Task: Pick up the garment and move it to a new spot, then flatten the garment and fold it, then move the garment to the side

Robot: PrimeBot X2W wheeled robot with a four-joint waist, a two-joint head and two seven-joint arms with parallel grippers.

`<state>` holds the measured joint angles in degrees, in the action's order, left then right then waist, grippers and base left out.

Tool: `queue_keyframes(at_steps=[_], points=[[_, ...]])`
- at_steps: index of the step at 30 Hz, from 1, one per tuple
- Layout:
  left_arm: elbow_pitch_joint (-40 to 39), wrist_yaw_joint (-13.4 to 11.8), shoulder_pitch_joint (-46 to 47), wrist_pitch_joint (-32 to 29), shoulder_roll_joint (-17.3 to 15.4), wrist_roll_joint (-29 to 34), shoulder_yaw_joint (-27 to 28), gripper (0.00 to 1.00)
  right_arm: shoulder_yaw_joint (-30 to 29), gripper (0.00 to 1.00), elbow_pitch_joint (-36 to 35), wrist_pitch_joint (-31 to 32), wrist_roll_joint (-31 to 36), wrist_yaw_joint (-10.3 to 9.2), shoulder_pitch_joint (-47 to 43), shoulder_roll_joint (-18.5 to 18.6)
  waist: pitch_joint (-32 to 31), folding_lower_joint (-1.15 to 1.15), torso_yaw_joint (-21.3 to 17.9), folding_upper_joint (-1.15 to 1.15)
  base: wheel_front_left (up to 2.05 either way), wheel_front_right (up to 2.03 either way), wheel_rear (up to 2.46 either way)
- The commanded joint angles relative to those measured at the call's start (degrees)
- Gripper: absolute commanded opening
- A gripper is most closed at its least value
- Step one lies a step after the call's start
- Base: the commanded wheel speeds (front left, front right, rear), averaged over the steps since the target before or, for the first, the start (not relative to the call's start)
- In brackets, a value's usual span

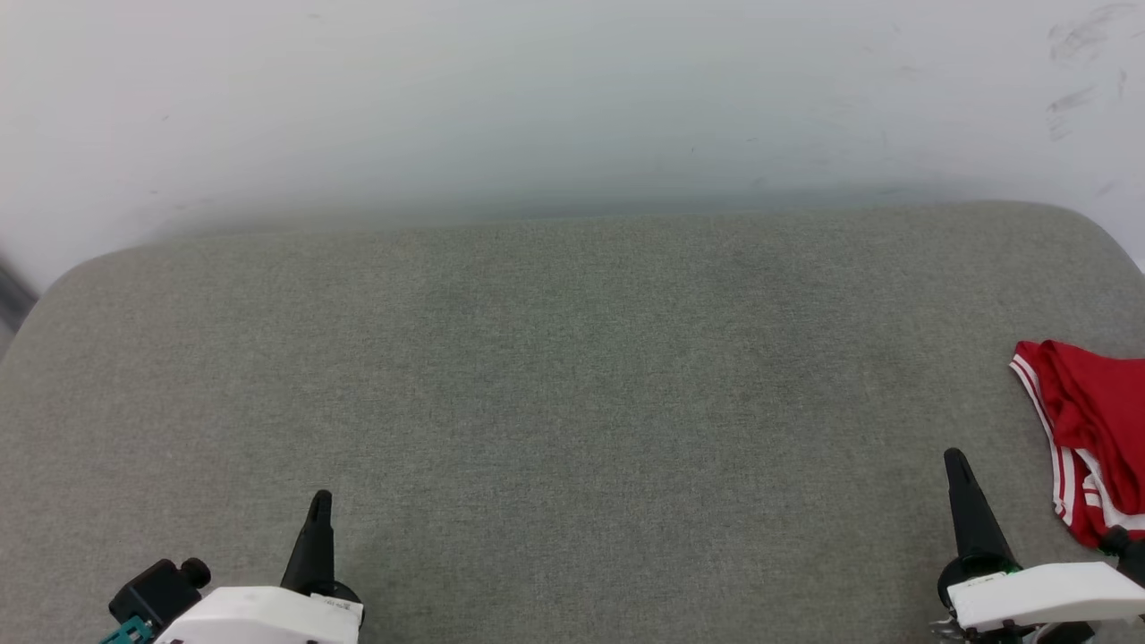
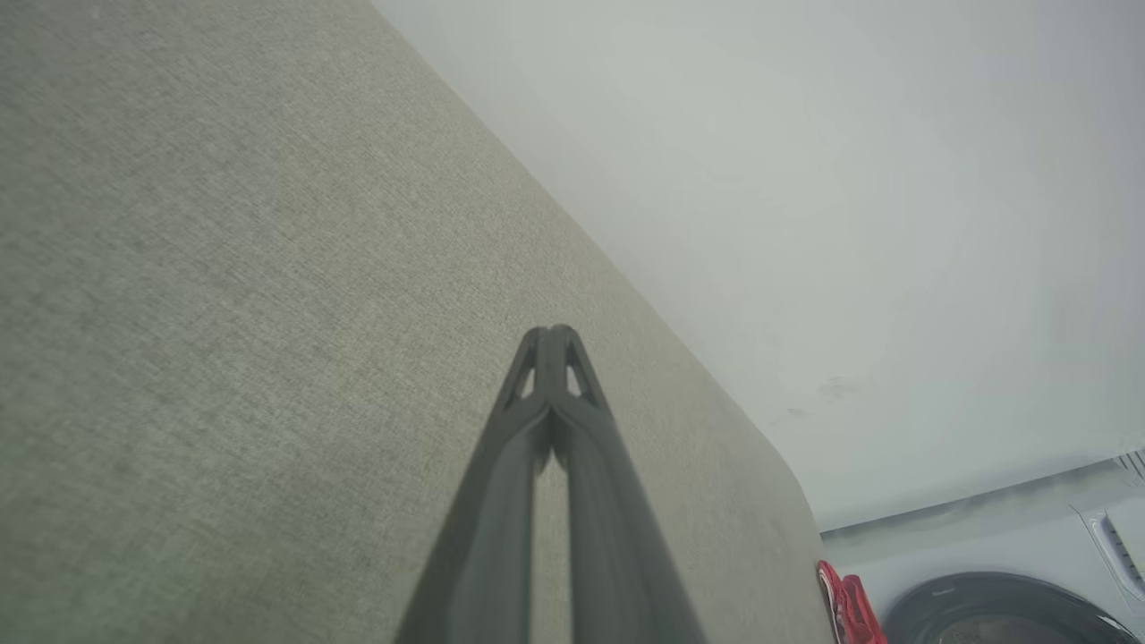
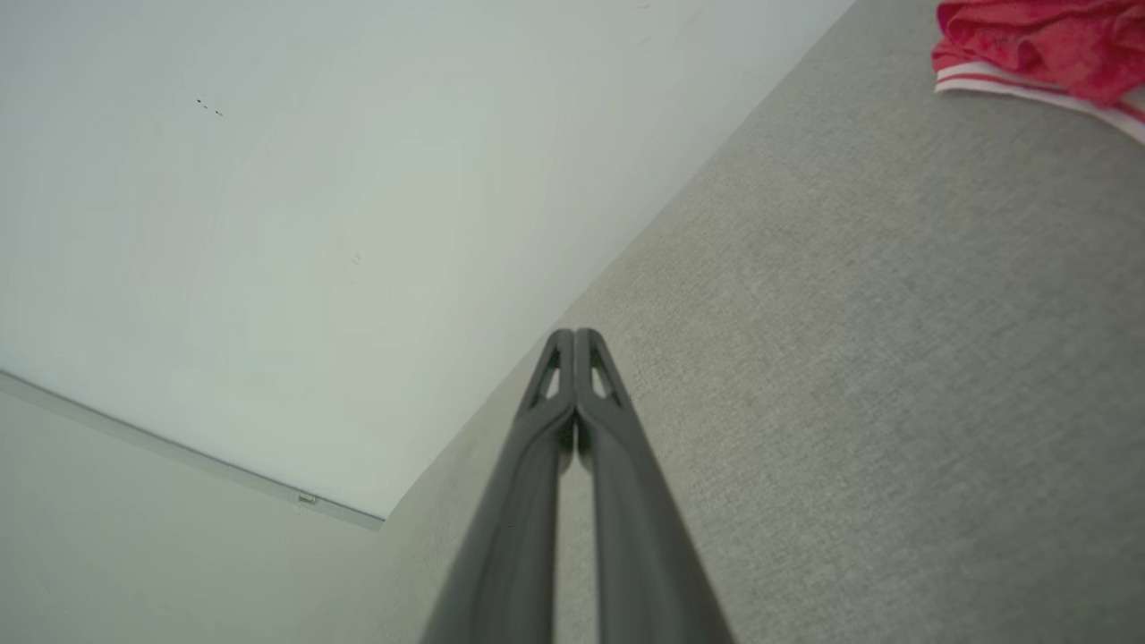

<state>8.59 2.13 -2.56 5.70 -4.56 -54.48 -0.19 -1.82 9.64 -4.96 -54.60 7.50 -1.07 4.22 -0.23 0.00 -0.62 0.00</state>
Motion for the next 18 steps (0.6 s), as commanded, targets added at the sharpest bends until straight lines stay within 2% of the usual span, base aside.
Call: queue_keyframes(at_steps=[1,18], points=[[-0.2,0.6,1.5,-0.5,-0.4,-2.0,0.3,0.00,-0.2,0.00,-0.2,0.4,-2.1,0.00,1.5,0.5,0.0,0.00,0.0,0.00,0.00,0.00,0.00],[1.4,2.0,3.7,-3.2,-0.4,-13.2,1.3,0.00,-0.9,0.00,1.1,3.2,-13.0,0.00,3.3,0.4,0.1,0.00,0.2,0.00,0.00,0.00,0.00]])
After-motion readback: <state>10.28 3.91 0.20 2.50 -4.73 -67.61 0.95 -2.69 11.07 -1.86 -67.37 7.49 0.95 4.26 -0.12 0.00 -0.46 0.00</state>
